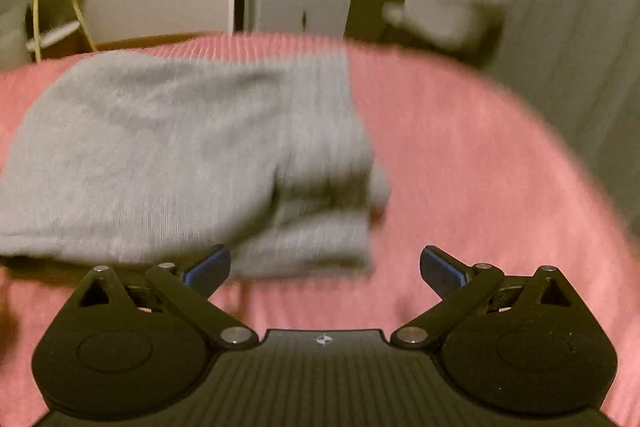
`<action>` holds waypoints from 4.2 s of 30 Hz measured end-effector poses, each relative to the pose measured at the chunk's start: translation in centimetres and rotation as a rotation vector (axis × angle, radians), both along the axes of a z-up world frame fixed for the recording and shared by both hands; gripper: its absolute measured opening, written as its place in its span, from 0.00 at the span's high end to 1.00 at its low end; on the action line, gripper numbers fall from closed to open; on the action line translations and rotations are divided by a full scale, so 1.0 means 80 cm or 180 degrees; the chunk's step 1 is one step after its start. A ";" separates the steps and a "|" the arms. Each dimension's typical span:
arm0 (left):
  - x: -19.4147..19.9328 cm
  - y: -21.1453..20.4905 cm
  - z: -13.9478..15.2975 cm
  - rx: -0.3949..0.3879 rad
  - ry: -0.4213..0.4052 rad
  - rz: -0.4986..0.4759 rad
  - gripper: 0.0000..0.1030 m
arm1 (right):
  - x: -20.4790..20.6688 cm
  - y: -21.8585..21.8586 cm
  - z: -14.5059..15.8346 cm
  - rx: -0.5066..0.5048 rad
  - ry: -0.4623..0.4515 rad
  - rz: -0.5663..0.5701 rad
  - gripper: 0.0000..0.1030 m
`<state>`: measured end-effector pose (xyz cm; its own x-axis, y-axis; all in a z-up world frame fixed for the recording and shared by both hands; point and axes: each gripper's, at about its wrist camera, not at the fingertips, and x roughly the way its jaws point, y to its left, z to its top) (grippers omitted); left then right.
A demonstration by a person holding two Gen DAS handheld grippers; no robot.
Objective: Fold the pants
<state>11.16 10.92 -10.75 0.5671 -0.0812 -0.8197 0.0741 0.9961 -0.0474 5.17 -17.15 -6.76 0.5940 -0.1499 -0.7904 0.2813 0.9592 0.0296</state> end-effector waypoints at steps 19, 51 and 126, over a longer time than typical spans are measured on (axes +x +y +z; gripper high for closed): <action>-0.088 -0.082 -0.003 0.0218 0.0005 -0.0306 0.06 | -0.140 0.000 0.017 0.0490 -0.0035 -0.0523 0.02; -0.097 -0.111 -0.022 0.0394 -0.0099 -0.0557 0.06 | -0.068 0.053 -0.012 0.0279 0.0300 0.0180 0.02; -0.069 -0.118 -0.034 0.0606 -0.0040 -0.0565 0.06 | -0.035 0.061 -0.037 0.0092 0.0470 0.0159 0.02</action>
<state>5.61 1.47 -13.44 0.5680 -0.0252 -0.8227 0.2478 0.9584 0.1417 2.41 -12.28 -9.69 0.4770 -0.0990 -0.8733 0.2366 0.9714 0.0191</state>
